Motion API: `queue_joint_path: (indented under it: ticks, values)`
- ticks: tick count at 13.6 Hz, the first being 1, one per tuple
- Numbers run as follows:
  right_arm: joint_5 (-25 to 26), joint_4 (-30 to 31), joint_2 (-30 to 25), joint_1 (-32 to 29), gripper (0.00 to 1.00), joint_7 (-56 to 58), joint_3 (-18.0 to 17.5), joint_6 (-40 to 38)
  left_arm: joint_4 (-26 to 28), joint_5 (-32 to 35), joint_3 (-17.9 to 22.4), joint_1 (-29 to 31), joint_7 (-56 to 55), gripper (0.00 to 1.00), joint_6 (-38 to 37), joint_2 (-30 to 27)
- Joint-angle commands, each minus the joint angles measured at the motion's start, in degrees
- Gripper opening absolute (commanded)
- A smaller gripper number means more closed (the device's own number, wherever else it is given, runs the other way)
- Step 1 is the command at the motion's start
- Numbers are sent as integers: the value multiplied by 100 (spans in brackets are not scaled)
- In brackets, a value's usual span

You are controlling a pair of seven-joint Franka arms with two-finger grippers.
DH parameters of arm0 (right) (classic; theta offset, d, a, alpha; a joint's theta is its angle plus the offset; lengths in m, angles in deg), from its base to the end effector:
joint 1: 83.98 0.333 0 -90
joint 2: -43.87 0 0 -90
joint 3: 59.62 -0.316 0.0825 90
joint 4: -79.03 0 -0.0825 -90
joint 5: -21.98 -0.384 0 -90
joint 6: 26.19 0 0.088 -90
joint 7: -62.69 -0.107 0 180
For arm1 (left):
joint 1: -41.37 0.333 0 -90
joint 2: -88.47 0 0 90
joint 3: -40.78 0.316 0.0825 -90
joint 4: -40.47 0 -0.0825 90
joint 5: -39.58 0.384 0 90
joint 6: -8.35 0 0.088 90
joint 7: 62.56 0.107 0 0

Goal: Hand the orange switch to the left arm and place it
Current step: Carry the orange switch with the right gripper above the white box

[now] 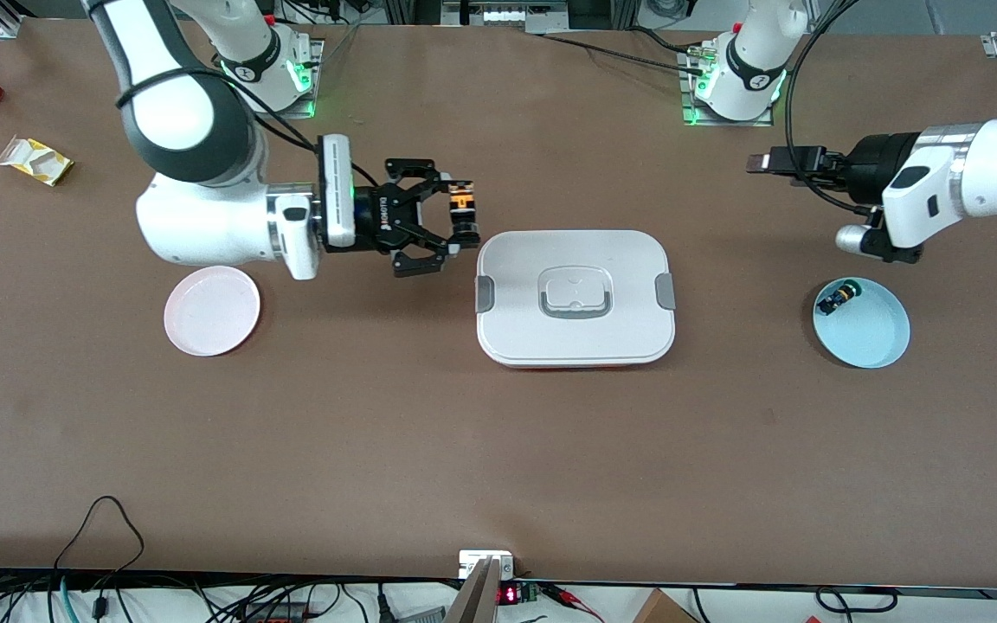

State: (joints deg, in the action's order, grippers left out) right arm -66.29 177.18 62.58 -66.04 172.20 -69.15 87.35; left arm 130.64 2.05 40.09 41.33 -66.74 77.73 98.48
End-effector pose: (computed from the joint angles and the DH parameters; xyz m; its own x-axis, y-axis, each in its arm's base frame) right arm 0.5698 0.3534 0.4545 0.0809 0.1643 0.9831 0.9903 0.0984 -0.0979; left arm 0.5533 -0.0864 0.5331 0.8596 -0.1680 -0.4825 0.1608 -0.8075 0.5676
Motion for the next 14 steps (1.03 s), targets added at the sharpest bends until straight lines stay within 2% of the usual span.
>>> queue_joint_path:
  ticks: [1, 4, 5, 8, 11, 14]
  values:
    - [-672, -76, 54, 403, 2, 115, 30, 493, -158, -482, -1, 66, 4, 100, -223, 308]
    - [-1183, -102, 186, 772, 2, 123, 30, 861, -62, -762, -123, -126, 40, 100, -93, 432]
    - [-1271, -224, 239, 869, 2, 115, 39, 993, -18, -1225, -141, -145, 48, 100, -57, 414]
    - [-1569, -427, 484, 1185, 2, 114, 39, 1467, 87, -2052, -211, -145, 170, 100, 100, 318]
    - [-1650, -577, 538, 1309, 2, 53, 39, 1698, 491, -2960, -238, -154, 784, 100, 1004, 291]
    - [-1772, -665, 529, 1318, 2, 9, 39, 1698, 1114, -3785, -378, -189, 1759, 100, 1831, 326]
